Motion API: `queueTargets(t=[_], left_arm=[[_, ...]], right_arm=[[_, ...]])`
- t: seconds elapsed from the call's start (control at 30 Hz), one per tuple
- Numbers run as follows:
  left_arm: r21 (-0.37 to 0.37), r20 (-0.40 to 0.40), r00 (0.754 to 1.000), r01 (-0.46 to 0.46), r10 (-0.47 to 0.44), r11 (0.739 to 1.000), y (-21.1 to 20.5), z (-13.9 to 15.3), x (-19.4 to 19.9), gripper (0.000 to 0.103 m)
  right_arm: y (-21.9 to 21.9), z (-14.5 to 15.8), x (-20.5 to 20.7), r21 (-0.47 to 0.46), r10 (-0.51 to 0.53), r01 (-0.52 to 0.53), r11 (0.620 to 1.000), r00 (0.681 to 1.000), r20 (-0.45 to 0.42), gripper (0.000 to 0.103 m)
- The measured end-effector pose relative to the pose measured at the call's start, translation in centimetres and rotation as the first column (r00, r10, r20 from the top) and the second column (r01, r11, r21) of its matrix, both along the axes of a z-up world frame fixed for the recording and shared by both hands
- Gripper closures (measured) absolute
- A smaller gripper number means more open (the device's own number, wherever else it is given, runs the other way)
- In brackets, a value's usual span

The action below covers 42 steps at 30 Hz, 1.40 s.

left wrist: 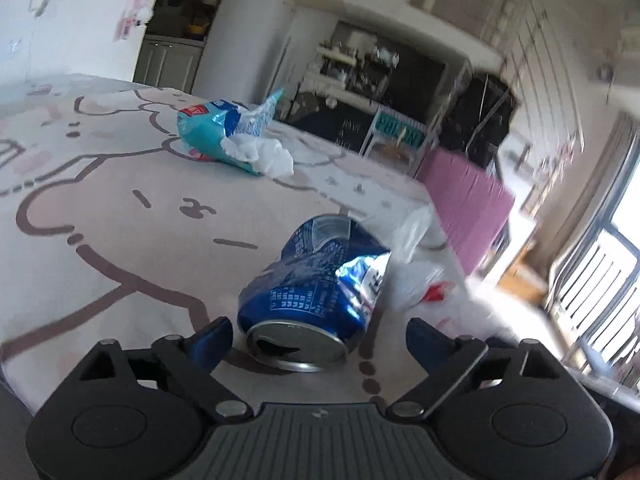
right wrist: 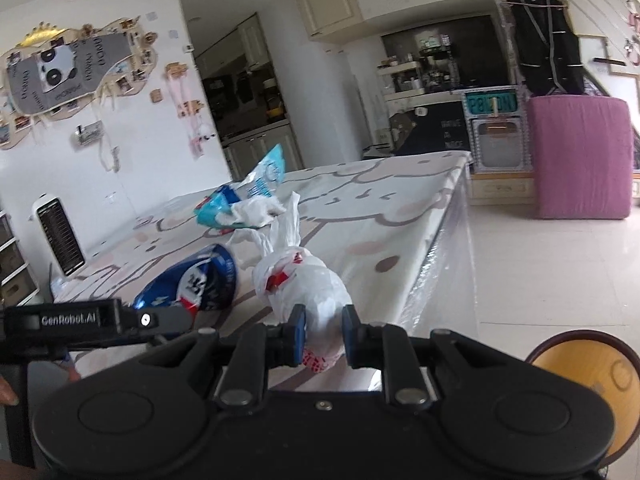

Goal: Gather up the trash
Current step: 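Lift the blue can with the left tool while the right tool lifts the white bag, then carry the can and white bag with both tools toward the wastebasket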

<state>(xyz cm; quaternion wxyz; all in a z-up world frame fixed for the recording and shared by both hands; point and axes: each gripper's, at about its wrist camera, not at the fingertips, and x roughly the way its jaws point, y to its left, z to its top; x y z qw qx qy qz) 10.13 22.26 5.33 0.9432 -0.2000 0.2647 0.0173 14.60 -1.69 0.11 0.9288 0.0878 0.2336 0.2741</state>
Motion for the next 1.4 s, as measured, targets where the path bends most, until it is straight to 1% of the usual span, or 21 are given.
queueTargets(t=[0.07,0.17,0.23,0.3,0.43,0.5,0.63,0.67,0.7,0.73,0.8,0.87,0.97,1.03,1.1,1.13,1.17,1.3,1.4], left_arm=[[-0.062,0.027,0.999,-0.02,0.022,0.998,0.4,-0.2,-0.4,0.004],[-0.123,0.036,0.996,-0.075,0.08,0.99,0.7,-0.7,-0.7,0.004],[-0.156,0.039,0.991,-0.12,0.128,0.98,0.9,-1.1,-0.8,0.004],[-0.177,0.061,0.985,-0.15,0.163,0.973,1.0,-1.4,-0.9,0.004],[-0.229,0.099,0.97,-0.194,0.221,0.954,0.8,-1.8,-1.0,0.005],[-0.229,0.11,0.961,-0.223,0.253,0.948,0.5,-1.8,-1.1,0.005],[-0.209,0.127,0.941,-0.283,0.313,0.936,-0.3,-1.9,-0.8,0.005],[-0.205,0.13,0.938,-0.292,0.322,0.934,-0.5,-1.9,-0.8,0.007],[-0.202,0.129,0.938,-0.294,0.322,0.934,-0.7,-1.9,-0.7,0.01],[-0.197,0.127,0.94,-0.29,0.318,0.937,-0.8,-2.0,-0.5,0.015],[-0.183,0.125,0.946,-0.276,0.301,0.944,-1.1,-2.1,-0.3,0.02],[-0.193,0.123,0.947,-0.271,0.297,0.943,-1.0,-2.2,-0.2,0.026],[-0.21,0.123,0.947,-0.267,0.296,0.941,-0.7,-2.3,-0.2,0.028],[-0.202,0.127,0.948,-0.263,0.292,0.943,-0.8,-2.3,-0.2,0.028],[-0.196,0.13,0.948,-0.263,0.291,0.945,-0.9,-2.3,-0.2,0.028],[-0.192,0.132,0.948,-0.263,0.29,0.946,-1.0,-2.2,-0.3,0.029],[-0.184,0.132,0.948,-0.262,0.288,0.947,-1.1,-2.2,-0.3,0.029],[-0.115,0.148,0.952,-0.251,0.267,0.961,-1.8,-1.8,-0.4,0.029],[-0.05,0.167,0.955,-0.239,0.244,0.97,-2.4,-1.1,-0.6,0.029]], right_arm=[[0.2,-0.1,0.0,0.001,0.016,-0.016,1.0,1.0,0.003,0.082],[0.3,-0.2,-0.1,-0.001,0.023,-0.023,1.0,1.0,0.007,0.08],[0.4,-0.4,-0.1,0.002,0.031,-0.031,1.0,0.999,0.008,0.076],[0.4,-0.5,-0.2,0.001,0.034,-0.034,0.999,0.999,0.015,0.071],[0.4,-0.7,-0.1,0.011,0.048,-0.048,0.999,0.998,0.035,0.063],[0.4,-0.8,0.2,0.025,0.054,-0.055,0.998,0.998,0.035,0.058],[0.7,-1.0,0.9,0.026,0.045,-0.046,0.999,0.998,0.037,0.055],[0.7,-1.1,1.1,0.029,0.041,-0.042,0.999,0.999,0.034,0.054],[0.7,-1.2,1.4,0.033,0.037,-0.038,0.999,0.999,0.031,0.052],[0.7,-1.3,1.6,0.036,0.032,-0.033,0.999,0.999,0.029,0.052],[0.7,-1.6,2.2,0.043,0.028,-0.029,0.999,0.999,0.021,0.049],[0.7,-1.8,2.8,0.052,0.031,-0.031,0.998,0.999,0.014,0.046],[0.6,-2.1,3.6,0.083,0.031,-0.031,0.996,1.0,0.001,0.045],[0.4,-2.4,4.1,0.126,0.043,-0.04,0.991,0.999,-0.021,0.045],[0.3,-2.6,4.3,0.149,0.055,-0.048,0.988,0.998,-0.041,0.047],[0.4,-2.7,4.4,0.15,0.061,-0.053,0.987,0.997,-0.049,0.052],[0.5,-2.8,4.4,0.151,0.068,-0.06,0.987,0.996,-0.053,0.065],[0.7,-2.4,4.0,0.139,0.059,-0.052,0.989,0.997,-0.048,0.075],[0.6,-1.7,3.4,0.102,0.023,-0.02,0.995,0.999,-0.031,0.078]])
